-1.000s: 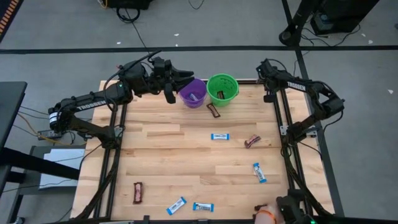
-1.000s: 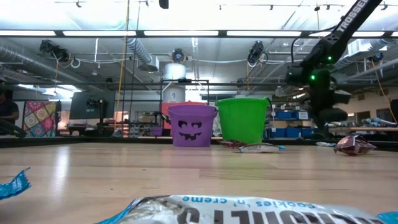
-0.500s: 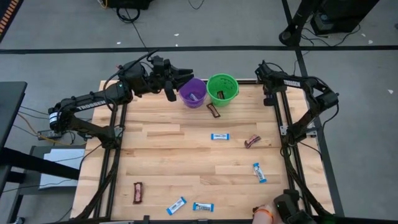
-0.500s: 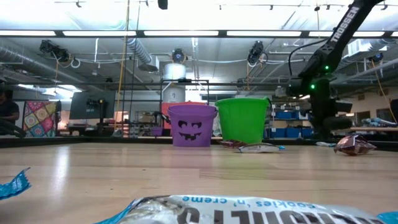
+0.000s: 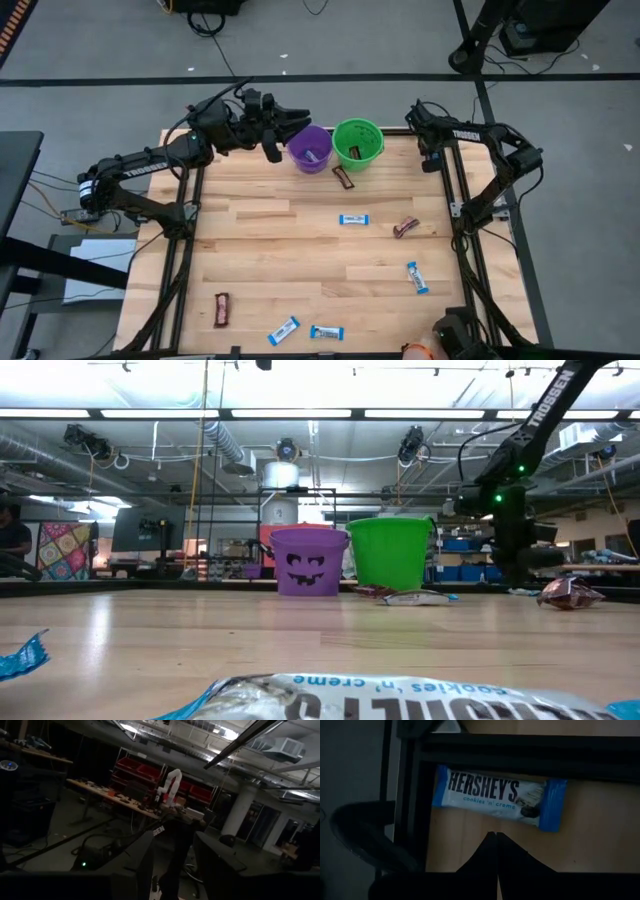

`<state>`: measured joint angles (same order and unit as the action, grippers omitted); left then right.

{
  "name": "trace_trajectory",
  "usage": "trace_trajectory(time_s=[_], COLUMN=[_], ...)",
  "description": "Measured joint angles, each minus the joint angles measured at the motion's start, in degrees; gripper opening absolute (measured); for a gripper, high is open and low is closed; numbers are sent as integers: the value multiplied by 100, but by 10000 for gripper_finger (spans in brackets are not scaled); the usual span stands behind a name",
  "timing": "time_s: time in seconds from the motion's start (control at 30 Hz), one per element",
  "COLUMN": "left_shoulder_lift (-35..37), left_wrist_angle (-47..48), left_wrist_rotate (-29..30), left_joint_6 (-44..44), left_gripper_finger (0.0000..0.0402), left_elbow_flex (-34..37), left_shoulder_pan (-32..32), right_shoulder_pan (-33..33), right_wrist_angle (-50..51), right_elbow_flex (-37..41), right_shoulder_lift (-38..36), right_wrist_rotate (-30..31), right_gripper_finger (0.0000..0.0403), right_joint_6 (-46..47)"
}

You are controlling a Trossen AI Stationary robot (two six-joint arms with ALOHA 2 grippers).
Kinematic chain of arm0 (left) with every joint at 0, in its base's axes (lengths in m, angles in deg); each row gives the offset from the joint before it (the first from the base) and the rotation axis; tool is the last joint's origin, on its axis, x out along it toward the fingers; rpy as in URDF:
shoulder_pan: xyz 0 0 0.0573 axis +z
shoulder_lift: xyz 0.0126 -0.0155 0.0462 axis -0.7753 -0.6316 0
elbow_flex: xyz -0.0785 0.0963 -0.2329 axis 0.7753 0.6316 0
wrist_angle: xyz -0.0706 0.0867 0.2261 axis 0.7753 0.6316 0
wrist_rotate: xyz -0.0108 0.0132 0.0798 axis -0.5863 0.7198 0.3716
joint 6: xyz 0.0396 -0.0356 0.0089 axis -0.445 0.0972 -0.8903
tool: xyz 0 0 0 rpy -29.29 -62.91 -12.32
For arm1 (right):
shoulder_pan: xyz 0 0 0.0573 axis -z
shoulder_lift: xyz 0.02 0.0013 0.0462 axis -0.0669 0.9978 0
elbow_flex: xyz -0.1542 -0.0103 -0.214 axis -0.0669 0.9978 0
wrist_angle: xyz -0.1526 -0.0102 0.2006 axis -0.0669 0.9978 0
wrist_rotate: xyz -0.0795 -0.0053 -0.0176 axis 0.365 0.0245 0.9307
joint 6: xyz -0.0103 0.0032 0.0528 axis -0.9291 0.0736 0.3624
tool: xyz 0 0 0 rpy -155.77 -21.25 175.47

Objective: Sort candy by brand, put in halloween buckets
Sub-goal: Put the white chocolate bar into the purple bucket

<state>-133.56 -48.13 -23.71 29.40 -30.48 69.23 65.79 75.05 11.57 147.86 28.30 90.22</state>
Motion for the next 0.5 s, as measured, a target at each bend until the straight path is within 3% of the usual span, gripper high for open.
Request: trace_trajectory(time_s=[0.23,0.5], left_shoulder_lift=[2,2], left_wrist_angle=[-53,-346], left_wrist_rotate=[-93,44], left_joint_6=[90,218], left_gripper_finger=[142,142], left_elbow_flex=[0,0], left_shoulder_pan=[0,11], right_shoulder_pan=[-132,-85], right_wrist_angle=[31,230], right_elbow_flex=[0,-2], right_shoulder_lift=[-173,-337], right_wrist_rotate=[305,425], right_gripper_finger=[3,2], right_joint_6=[1229,1223])
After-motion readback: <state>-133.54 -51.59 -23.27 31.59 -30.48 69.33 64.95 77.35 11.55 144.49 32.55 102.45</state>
